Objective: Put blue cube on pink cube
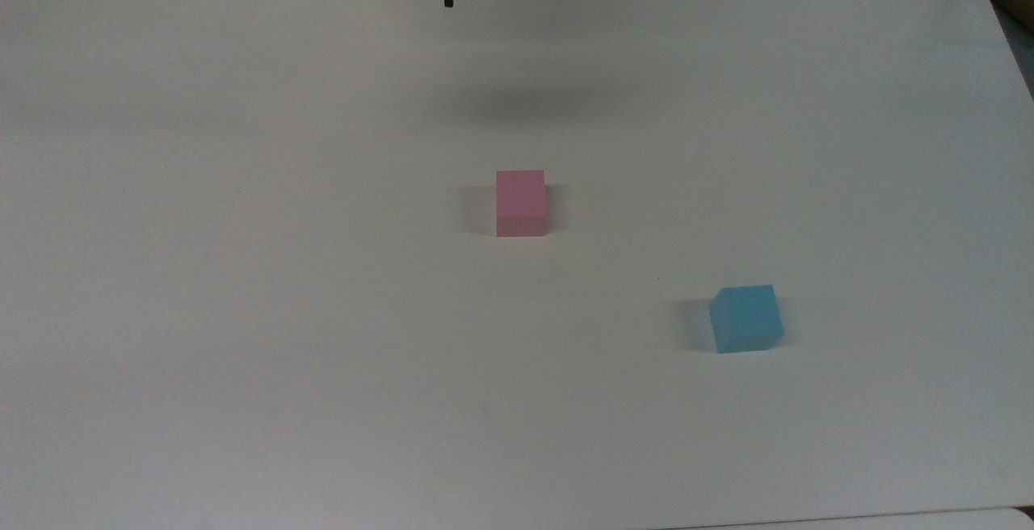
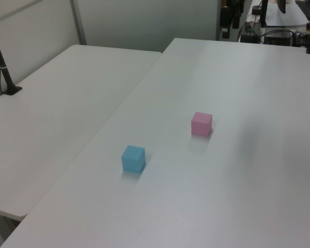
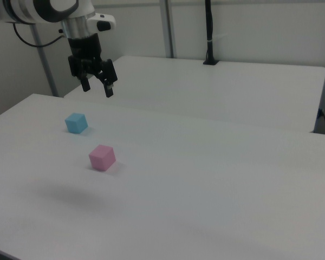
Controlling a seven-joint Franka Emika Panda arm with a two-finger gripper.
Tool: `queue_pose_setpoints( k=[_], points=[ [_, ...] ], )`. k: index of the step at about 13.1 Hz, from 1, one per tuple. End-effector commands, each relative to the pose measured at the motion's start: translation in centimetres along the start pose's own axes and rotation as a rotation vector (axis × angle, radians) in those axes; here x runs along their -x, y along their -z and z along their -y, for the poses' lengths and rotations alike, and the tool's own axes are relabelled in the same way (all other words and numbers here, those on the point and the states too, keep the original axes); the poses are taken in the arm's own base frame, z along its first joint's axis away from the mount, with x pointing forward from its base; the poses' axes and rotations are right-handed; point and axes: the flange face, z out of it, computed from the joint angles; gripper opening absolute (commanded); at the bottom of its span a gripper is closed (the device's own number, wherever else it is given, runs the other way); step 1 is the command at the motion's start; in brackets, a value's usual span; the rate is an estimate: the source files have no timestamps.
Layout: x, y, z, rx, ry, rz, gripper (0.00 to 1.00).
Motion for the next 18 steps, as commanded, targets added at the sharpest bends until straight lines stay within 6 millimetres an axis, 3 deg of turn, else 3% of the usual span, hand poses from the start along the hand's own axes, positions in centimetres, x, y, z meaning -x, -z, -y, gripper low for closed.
queue_pose_setpoints(
  k=[1, 9, 13, 18],
  points=[
    [0.7, 0.0, 0.3, -0.009, 0.026, 0.015, 1.0],
    [0.8, -0.1, 0.7, -0.009, 0.033, 0.018, 1.0],
    [0.9, 0.1, 2.9, -0.009, 0.072, 0.008, 1.0],
    [-1.9, -1.9, 9.8, 0.003, 0.132, -0.012, 1.0]
  ],
)
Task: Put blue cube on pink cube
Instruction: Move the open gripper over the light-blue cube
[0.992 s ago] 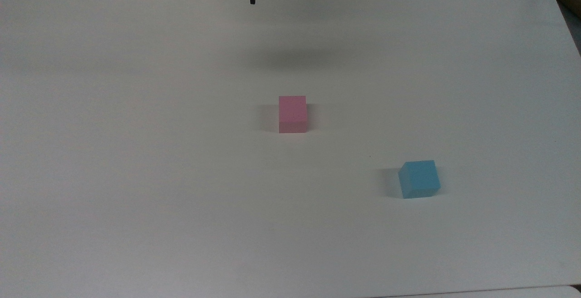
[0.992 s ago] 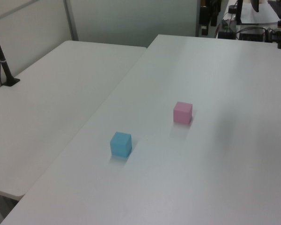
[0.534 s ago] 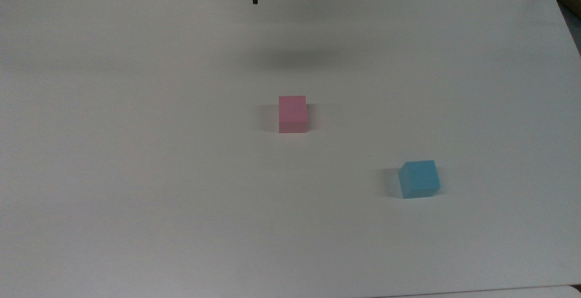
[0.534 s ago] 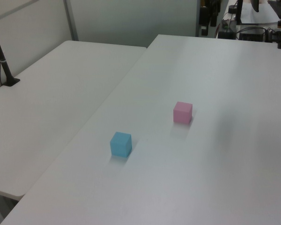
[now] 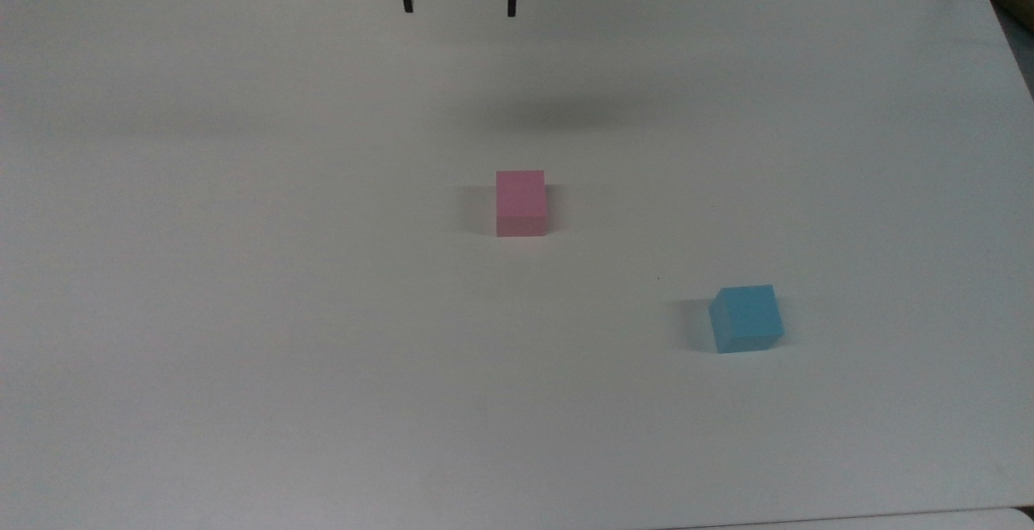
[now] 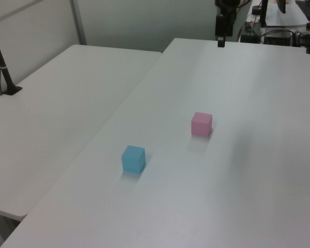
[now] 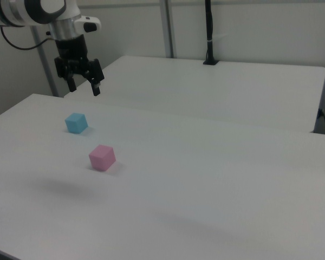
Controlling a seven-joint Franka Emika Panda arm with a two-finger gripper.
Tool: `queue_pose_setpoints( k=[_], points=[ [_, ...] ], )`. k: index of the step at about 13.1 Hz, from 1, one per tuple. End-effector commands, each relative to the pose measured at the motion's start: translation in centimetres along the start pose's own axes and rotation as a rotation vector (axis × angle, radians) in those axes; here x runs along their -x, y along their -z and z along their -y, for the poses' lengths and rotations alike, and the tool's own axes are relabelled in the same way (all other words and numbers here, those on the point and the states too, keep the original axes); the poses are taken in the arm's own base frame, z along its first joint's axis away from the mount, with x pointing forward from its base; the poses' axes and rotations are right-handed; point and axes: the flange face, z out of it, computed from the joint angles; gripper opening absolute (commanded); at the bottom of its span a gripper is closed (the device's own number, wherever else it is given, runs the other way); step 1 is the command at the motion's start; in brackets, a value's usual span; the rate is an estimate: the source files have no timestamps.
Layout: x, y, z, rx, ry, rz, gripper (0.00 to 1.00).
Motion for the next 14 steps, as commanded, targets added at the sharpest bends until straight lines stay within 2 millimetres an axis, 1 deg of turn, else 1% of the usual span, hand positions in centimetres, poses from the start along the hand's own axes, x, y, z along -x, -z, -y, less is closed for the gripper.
queue_pose_setpoints(
  k=[1, 2, 4, 5, 6, 7, 8, 10, 11, 13, 14],
  points=[
    [-2.9, -1.4, 5.1, -0.001, 0.021, -0.056, 1.0],
    [-3.7, -2.0, 7.0, -0.002, 0.013, -0.083, 1.0],
    [-5.3, -3.4, 9.8, 0.003, 0.033, -0.089, 1.0],
    [-5.3, -3.6, 10.6, 0.002, 0.044, -0.09, 1.0],
    [-5.3, -3.7, 10.9, 0.0, 0.048, -0.091, 1.0],
    [-5.4, -4.4, 11.9, -0.006, 0.051, -0.081, 1.0],
    [-5.5, -4.2, 12.9, -0.007, 0.057, -0.09, 1.0],
    [-7.1, -5.6, 15.0, -0.016, 0.029, -0.14, 1.0],
    [-7.7, -6.8, 17.4, -0.029, 0.022, -0.181, 1.0],
    [-9.0, -10.8, 21.5, -0.042, 0.037, -0.228, 1.0],
    [-9.9, -12.2, 22.7, -0.056, 0.022, -0.269, 1.0]
  ],
)
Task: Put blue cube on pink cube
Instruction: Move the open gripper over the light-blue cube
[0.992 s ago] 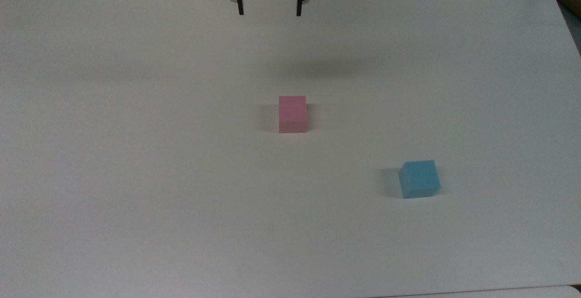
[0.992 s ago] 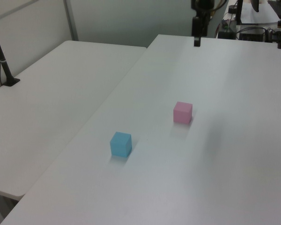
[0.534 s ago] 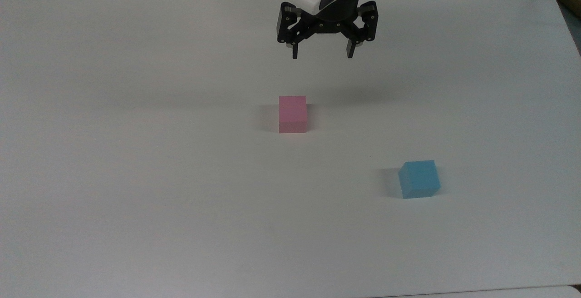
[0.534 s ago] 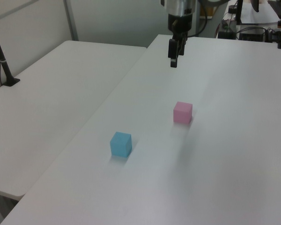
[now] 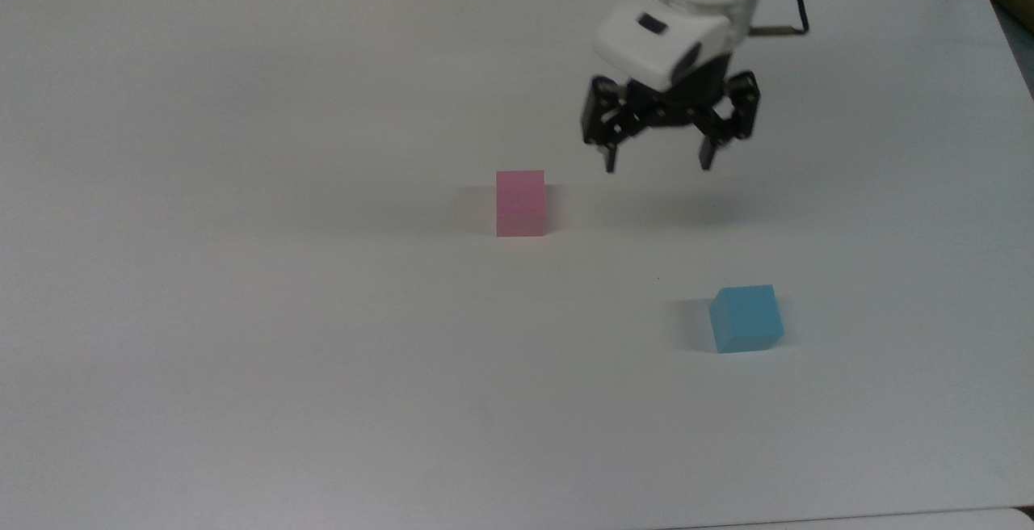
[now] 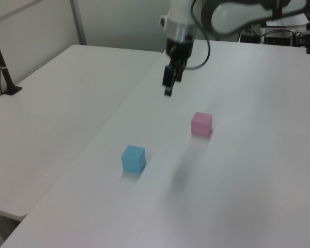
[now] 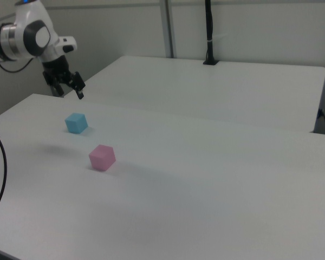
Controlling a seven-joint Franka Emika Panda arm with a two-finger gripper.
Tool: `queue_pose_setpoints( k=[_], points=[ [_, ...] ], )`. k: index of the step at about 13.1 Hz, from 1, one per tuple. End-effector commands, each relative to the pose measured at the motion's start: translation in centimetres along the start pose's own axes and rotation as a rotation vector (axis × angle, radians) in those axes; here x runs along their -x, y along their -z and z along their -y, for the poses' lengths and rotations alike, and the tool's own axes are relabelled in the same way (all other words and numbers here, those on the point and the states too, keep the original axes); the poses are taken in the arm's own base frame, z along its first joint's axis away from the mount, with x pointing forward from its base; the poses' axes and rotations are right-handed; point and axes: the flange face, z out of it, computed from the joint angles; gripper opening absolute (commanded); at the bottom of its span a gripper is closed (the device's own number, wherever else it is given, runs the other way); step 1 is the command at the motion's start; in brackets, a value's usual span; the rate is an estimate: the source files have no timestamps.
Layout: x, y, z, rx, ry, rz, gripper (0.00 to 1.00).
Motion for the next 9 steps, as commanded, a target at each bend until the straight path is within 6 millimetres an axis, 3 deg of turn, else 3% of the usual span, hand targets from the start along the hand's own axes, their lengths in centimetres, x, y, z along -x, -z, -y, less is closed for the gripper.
queue_pose_setpoints(
  k=[1, 3, 5, 7, 9],
  points=[
    [-2.1, -4.5, 3.8, -0.026, -0.048, -0.086, 1.0],
    [-2.3, -8.9, 5.0, -0.006, -0.03, -0.054, 1.0],
    [-3.4, -11.7, 6.2, -0.016, -0.024, -0.093, 1.0],
    [-3.4, -13.5, 7.0, -0.026, -0.016, -0.113, 1.0],
    [-3.1, -13.8, 9.1, -0.055, -0.036, -0.155, 1.0]
  ],
)
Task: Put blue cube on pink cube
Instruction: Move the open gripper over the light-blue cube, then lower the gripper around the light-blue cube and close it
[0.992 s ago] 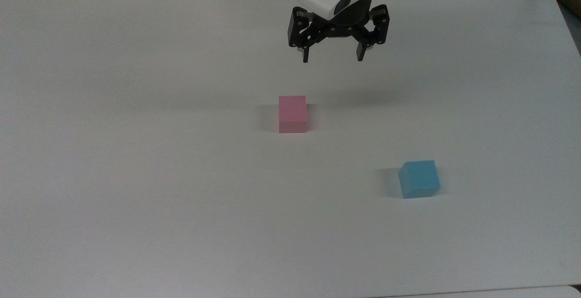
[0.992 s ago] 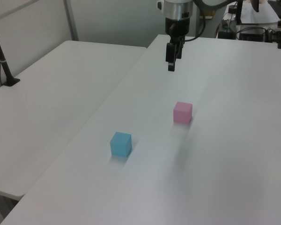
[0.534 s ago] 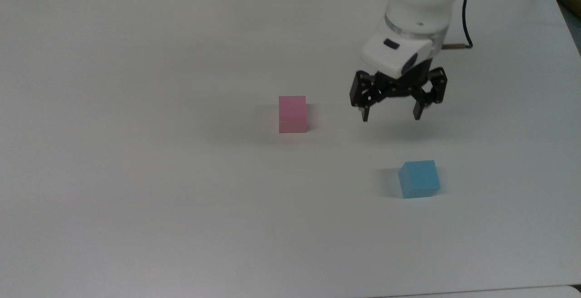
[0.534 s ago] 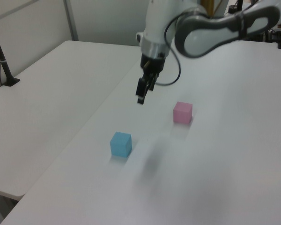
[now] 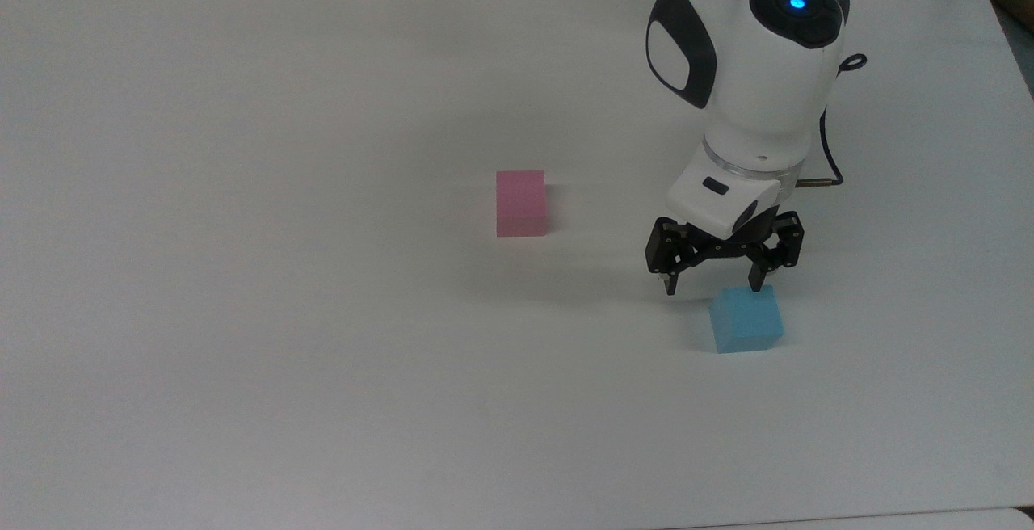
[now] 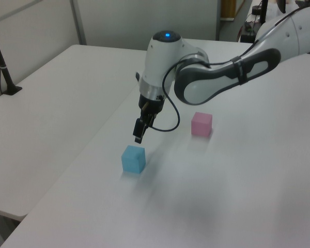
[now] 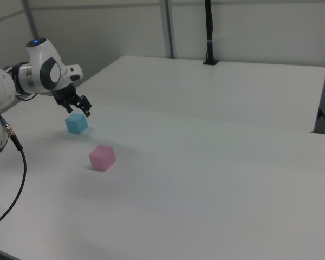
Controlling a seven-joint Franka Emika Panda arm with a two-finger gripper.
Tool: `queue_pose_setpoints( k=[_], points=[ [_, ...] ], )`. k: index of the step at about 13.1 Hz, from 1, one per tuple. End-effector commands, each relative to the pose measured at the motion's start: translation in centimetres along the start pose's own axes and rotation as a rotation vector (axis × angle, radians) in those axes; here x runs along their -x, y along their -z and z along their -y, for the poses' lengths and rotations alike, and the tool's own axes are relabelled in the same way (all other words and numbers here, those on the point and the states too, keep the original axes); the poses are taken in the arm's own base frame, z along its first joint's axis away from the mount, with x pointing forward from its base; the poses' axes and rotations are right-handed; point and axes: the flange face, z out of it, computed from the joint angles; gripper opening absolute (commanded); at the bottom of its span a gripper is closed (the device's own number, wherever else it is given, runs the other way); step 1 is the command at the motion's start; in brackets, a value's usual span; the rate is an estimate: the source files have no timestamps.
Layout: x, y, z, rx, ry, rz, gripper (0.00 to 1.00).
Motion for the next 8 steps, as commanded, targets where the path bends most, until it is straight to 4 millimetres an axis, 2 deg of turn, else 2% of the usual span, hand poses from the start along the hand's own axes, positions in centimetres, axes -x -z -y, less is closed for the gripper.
queue_pose_setpoints(
  k=[1, 2, 3, 8],
  points=[
    [0.3, -0.9, 3.3, -0.038, -0.03, -0.064, 1.0],
    [0.6, -1.1, 4.0, -0.035, -0.013, -0.077, 1.0],
    [1.2, -2.5, 4.7, -0.011, 0.014, -0.071, 1.0],
    [1.2, -3.5, 4.9, -0.013, 0.011, -0.111, 1.0]
  ],
)
